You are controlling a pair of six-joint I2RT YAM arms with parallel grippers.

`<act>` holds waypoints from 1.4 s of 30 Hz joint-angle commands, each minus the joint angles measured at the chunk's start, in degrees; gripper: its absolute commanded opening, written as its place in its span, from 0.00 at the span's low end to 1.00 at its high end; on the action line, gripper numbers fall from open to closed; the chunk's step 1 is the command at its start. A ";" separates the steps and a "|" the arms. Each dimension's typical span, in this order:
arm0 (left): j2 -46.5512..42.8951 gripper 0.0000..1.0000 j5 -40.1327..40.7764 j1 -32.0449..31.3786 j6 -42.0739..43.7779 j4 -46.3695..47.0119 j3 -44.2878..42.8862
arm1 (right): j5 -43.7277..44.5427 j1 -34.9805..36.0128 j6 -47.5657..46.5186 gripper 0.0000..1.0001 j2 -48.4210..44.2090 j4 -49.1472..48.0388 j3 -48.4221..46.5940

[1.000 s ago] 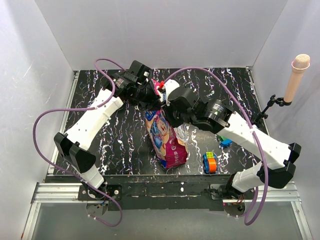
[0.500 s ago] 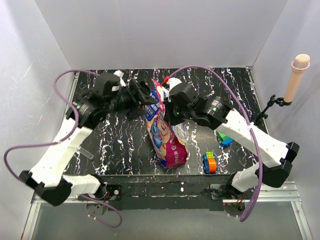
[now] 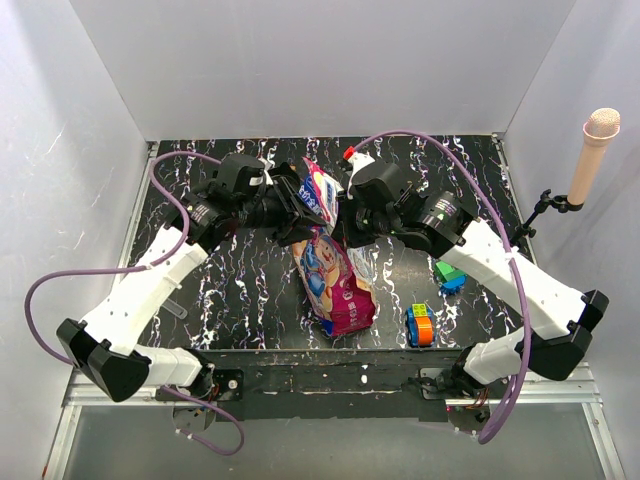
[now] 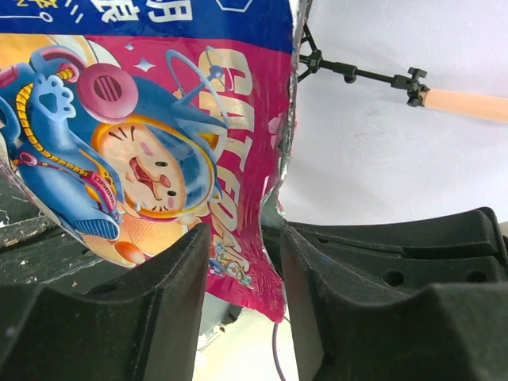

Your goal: Serve the pet food

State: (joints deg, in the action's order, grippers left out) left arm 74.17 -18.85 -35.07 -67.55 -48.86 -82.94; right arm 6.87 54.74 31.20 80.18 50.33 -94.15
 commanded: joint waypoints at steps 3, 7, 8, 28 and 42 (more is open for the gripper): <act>-0.78 0.35 -3.03 -0.44 -1.97 2.72 1.11 | -0.72 -0.07 0.09 0.01 0.24 -0.93 -0.95; 0.27 0.32 -4.09 -0.61 -2.59 3.68 1.81 | -0.99 -0.07 0.00 0.01 0.33 -0.93 -1.04; 0.71 0.29 -4.35 -0.70 -2.59 3.69 1.90 | -0.99 -0.07 0.00 0.01 0.33 -0.93 -1.04; 2.92 0.00 1.18 -2.46 0.05 0.08 -1.35 | 5.96 2.47 -4.30 0.06 1.56 2.76 0.18; 1.32 0.00 -1.10 -2.46 -1.80 4.84 -1.52 | 19.21 8.80 -3.87 0.27 6.73 10.75 -2.96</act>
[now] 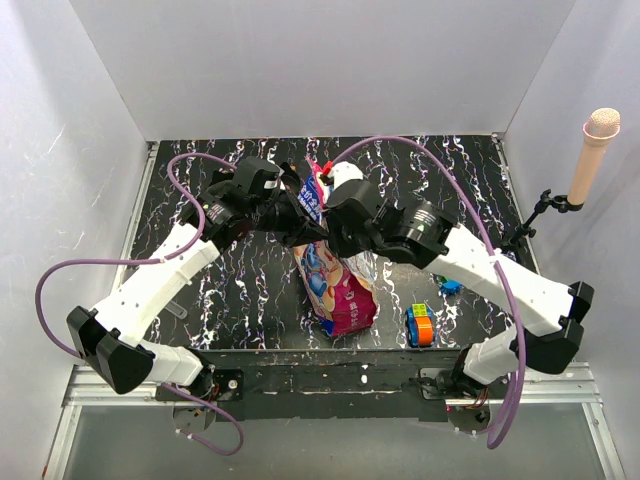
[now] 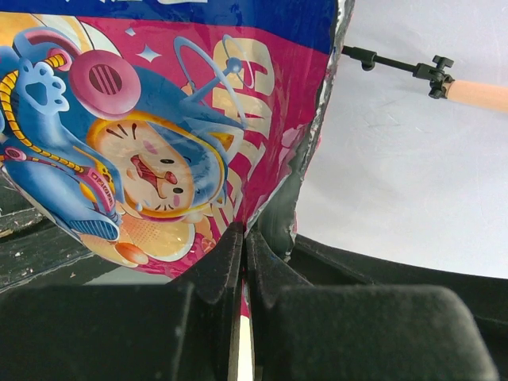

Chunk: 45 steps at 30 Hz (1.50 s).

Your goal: Serve the pet food

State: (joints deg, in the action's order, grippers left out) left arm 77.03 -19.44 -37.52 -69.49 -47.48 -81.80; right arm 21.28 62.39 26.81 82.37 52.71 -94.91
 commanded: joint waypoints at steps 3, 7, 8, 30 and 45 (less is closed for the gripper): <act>1.88 0.00 2.73 -0.01 2.25 -8.11 -8.35 | 11.22 0.98 2.28 0.20 8.76 12.32 -7.37; 7.59 0.00 6.07 -0.10 8.83 -21.31 -18.29 | 15.72 0.71 7.11 0.01 9.66 19.44 -13.01; 8.13 0.00 7.56 -0.10 9.89 -23.42 -19.18 | 16.42 0.71 8.16 0.01 8.61 19.80 -12.84; -1.54 0.00 -0.16 -0.10 21.77 -6.30 -13.29 | 6.84 -0.52 6.94 0.41 16.14 16.18 -21.60; -4.00 0.00 8.28 -0.01 25.29 -19.21 -16.90 | 8.69 -10.27 6.85 0.10 12.48 21.47 -21.02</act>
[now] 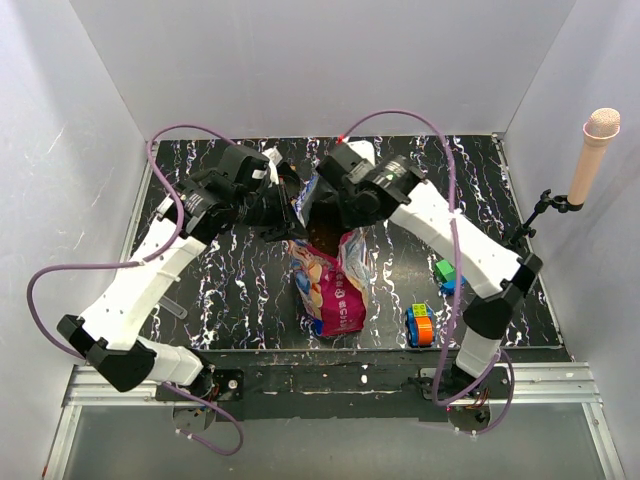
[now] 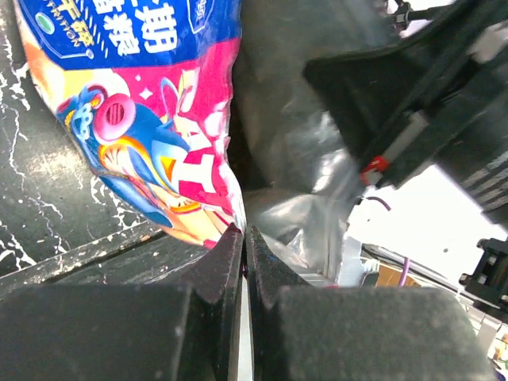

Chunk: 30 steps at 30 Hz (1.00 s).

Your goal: Serve the pet food

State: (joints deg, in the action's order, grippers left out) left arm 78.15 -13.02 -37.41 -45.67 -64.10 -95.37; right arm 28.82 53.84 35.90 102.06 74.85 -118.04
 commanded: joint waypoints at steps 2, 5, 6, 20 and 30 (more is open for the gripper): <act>-5.55 0.00 2.64 -0.21 1.64 -4.01 -3.24 | 0.19 -2.08 -2.50 0.04 -8.28 -0.49 2.20; -5.55 0.00 2.73 -0.21 1.90 -4.46 -3.41 | -6.47 -1.99 -3.73 0.04 -8.81 -2.25 2.46; -5.38 0.00 2.91 -0.12 1.99 -4.29 -3.59 | -9.02 -1.99 -3.73 0.05 -8.46 -2.77 2.11; 6.57 0.52 8.44 1.11 3.13 -8.84 -13.17 | -16.34 -1.55 -6.10 0.13 -6.78 -4.01 -1.76; 12.46 0.09 5.73 1.55 7.35 -10.70 -18.35 | -4.22 1.08 -3.64 0.73 -4.33 -2.25 -2.55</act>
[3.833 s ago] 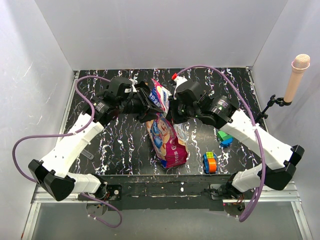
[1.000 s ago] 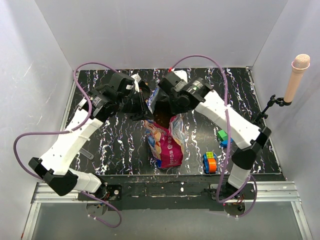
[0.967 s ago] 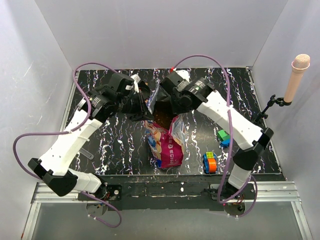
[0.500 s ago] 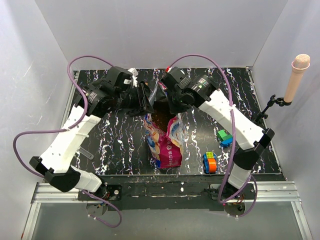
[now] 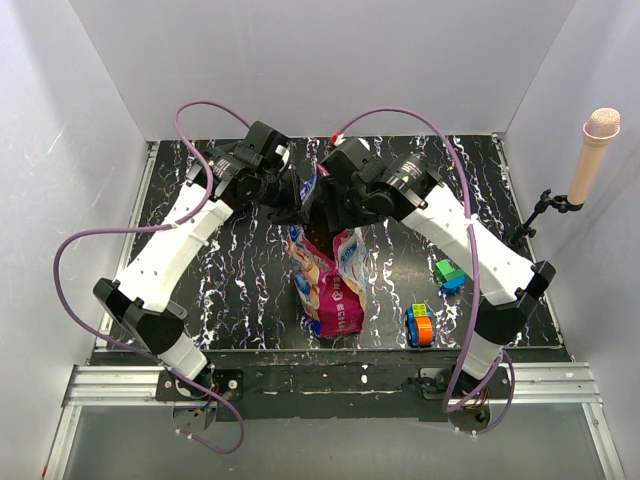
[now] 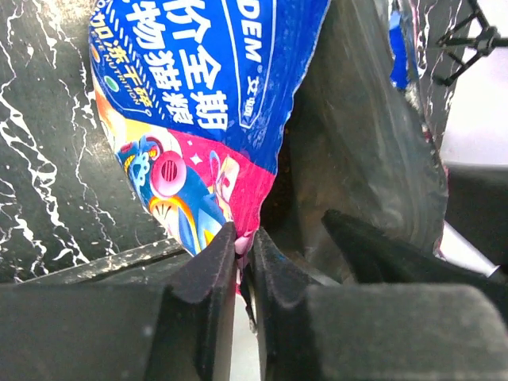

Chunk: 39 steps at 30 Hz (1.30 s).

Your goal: Serve the pet food

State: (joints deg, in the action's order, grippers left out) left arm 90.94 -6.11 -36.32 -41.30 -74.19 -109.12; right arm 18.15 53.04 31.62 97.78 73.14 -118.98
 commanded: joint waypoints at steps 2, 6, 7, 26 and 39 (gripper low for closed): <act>0.20 0.00 -2.93 0.46 3.42 -0.34 -6.01 | 8.12 2.16 1.69 0.85 0.83 -0.20 -2.57; -0.67 0.00 -5.05 0.46 3.42 0.63 -6.72 | 6.91 1.63 3.10 0.87 1.98 -0.63 -4.24; -1.02 0.00 -5.23 0.46 3.16 0.89 -6.63 | 6.29 1.63 3.19 0.87 2.07 -0.72 -4.42; -5.59 0.00 -10.33 0.46 -3.00 10.12 0.57 | 11.20 -2.15 20.58 0.02 6.73 17.64 -8.47; -7.00 0.00 -8.75 0.46 -4.84 10.65 2.77 | 2.77 -6.28 18.75 0.01 -7.23 0.18 13.31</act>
State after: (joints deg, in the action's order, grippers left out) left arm 88.92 -12.60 -35.88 -44.51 -69.25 -105.36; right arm 26.26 48.14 54.06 97.23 72.03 -113.65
